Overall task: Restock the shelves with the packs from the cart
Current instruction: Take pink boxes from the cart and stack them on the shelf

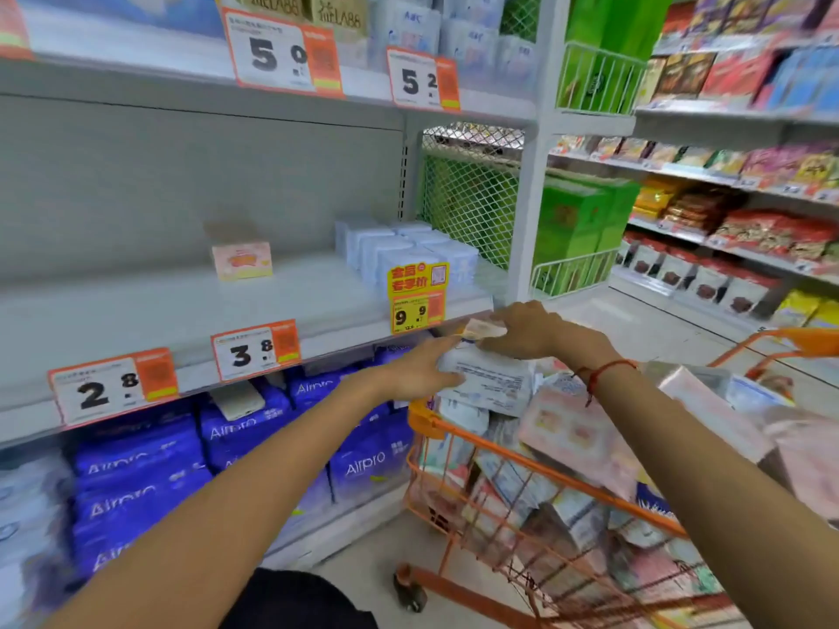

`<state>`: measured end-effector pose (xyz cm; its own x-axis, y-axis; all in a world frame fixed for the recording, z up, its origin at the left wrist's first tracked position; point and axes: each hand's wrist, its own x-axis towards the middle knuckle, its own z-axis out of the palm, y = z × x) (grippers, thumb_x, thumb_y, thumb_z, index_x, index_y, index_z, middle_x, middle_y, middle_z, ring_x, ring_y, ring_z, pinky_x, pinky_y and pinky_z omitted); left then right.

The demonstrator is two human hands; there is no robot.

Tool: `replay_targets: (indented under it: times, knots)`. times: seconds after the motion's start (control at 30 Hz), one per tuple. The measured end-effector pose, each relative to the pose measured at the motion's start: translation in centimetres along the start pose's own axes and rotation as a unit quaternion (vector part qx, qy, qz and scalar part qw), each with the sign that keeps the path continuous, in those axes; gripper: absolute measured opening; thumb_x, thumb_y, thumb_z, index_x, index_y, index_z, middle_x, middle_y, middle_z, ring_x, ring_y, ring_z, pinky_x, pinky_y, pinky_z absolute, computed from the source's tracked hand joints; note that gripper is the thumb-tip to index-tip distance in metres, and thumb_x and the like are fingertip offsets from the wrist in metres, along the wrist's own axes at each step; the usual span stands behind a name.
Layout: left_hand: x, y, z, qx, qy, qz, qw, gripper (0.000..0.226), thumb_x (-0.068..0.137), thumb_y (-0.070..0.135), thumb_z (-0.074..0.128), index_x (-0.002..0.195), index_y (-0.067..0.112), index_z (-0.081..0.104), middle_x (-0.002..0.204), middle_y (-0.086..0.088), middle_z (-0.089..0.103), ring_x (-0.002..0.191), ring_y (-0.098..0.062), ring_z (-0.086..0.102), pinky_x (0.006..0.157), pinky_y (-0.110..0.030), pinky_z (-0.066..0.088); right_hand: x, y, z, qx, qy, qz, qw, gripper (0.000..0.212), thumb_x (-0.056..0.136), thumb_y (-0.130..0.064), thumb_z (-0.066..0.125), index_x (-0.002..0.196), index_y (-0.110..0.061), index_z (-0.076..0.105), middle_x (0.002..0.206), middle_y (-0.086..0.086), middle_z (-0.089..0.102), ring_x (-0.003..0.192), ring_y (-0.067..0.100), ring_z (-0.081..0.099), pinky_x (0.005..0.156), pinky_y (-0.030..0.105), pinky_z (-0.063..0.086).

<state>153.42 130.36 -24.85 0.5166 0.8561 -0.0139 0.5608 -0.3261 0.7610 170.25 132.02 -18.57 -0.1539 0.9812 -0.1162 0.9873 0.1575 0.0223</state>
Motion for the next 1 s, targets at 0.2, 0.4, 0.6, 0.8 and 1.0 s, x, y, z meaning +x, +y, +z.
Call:
replay_targets:
  times: [0.2,0.4,0.6,0.8,1.0]
  knots:
    - [-0.1,-0.8,0.4,-0.056,0.068,-0.023,0.996,0.058,0.091,0.005,0.058,0.142,0.012,0.032,0.142,-0.006,0.041,0.123,-0.021,0.047,0.095,-0.030,0.043,-0.6,0.2,1.7,-0.022,-0.049,-0.031,0.998,0.075,0.076,-0.036,0.075,0.136,-0.012,0.038,0.136,0.013,0.045,0.120,0.031,0.049,0.097,0.040,0.045]
    - [0.6,0.9,-0.4,-0.098,0.077,0.000,0.992,0.036,0.101,0.011,0.035,0.134,0.016,0.047,0.128,0.006,0.047,0.115,-0.009,0.042,0.088,-0.020,0.035,-2.0,0.0,0.3,0.029,-0.075,-0.066,0.995,0.058,0.083,-0.042,0.067,0.128,-0.011,0.050,0.129,0.007,0.050,0.116,0.026,0.049,0.096,0.032,0.041]
    - [2.6,0.7,-1.0,0.158,0.132,-0.015,0.978,0.023,0.096,0.031,0.049,0.103,0.017,0.065,0.112,-0.001,0.061,0.102,-0.022,0.056,0.083,-0.035,0.046,-0.6,2.5,-2.2,0.038,0.025,0.024,0.999,0.033,0.092,-0.014,0.046,0.119,-0.001,0.058,0.121,0.016,0.058,0.112,0.033,0.055,0.095,0.039,0.046]
    - [6.3,3.3,-1.3,0.161,0.041,-0.043,0.985,0.047,0.092,0.027,0.055,0.136,0.013,0.046,0.132,-0.013,0.049,0.114,-0.029,0.051,0.080,-0.030,0.042,0.5,3.9,-2.8,-0.158,-0.194,0.099,0.963,0.063,0.069,-0.008,0.073,0.130,-0.011,0.054,0.136,0.007,0.050,0.120,0.028,0.051,0.097,0.038,0.047]
    - [8.8,5.1,-0.5,0.073,-0.052,-0.150,0.985,0.029,0.095,0.025,0.052,0.114,0.004,0.057,0.115,-0.021,0.056,0.085,-0.021,0.051,0.063,-0.028,0.040,1.0,5.3,-3.9,-0.088,-0.159,0.098,0.979,0.078,0.074,-0.028,0.076,0.141,-0.012,0.040,0.146,0.006,0.039,0.127,0.029,0.046,0.100,0.036,0.044]
